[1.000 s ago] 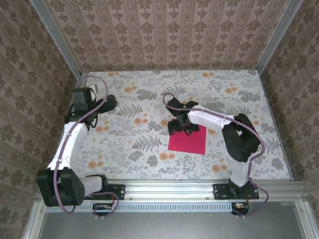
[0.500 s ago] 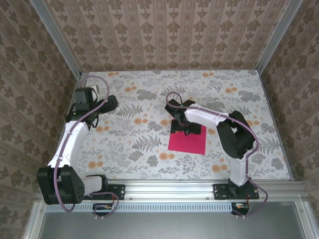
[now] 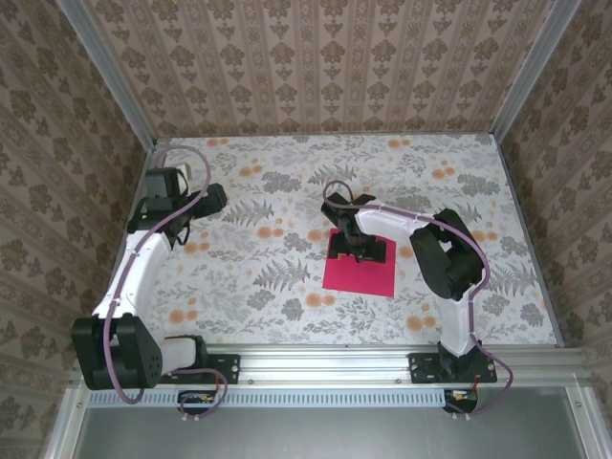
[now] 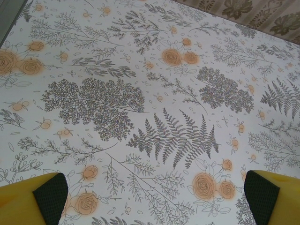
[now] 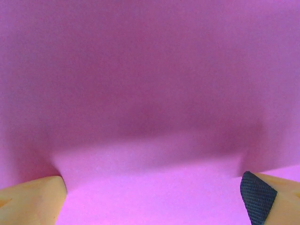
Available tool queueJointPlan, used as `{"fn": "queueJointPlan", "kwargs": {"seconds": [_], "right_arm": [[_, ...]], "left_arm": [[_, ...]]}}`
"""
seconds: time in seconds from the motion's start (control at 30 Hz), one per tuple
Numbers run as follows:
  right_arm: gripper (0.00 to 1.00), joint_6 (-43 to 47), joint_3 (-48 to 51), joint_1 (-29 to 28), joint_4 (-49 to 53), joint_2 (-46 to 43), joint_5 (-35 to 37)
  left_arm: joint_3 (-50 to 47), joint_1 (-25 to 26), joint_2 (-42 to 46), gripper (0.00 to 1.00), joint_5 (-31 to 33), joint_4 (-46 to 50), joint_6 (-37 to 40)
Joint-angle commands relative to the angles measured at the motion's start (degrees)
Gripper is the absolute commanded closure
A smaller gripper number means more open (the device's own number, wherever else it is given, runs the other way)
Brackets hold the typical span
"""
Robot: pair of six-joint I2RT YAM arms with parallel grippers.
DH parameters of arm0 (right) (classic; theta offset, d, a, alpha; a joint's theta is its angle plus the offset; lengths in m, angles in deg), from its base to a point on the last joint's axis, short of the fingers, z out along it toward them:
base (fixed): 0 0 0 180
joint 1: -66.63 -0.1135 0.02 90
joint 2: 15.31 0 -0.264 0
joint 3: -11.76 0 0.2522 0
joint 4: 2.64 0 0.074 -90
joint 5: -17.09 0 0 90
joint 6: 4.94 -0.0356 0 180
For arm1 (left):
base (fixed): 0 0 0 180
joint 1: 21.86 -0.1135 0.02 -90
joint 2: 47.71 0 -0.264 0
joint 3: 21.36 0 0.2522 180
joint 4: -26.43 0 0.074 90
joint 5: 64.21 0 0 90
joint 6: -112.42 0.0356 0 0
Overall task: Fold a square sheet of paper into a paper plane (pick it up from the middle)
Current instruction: Fold the square sheet of paper in half at the center of the table.
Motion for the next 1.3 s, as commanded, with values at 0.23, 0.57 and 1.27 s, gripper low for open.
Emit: {"fn": "queueJointPlan", "kwargs": {"seconds": [0.23, 0.57, 1.27], "right_arm": [[0.0, -1.0, 5.9, 0.9, -2.3, 3.1, -3.4], [0.06, -0.1, 6.9, 1.3, -3.7, 3.3, -3.8], [0.58, 3.8, 9.8, 1.6, -20.5, -8.1, -18.7]], "left_arm": [[0.5, 0.5, -0.3, 0.0, 0.3, 1.6, -0.8], [0.5, 0.7, -0.3, 0.0, 0.3, 1.9, -0.7], [0.9, 6.7, -0.1, 0.0, 3.5, 3.6, -2.0]]}}
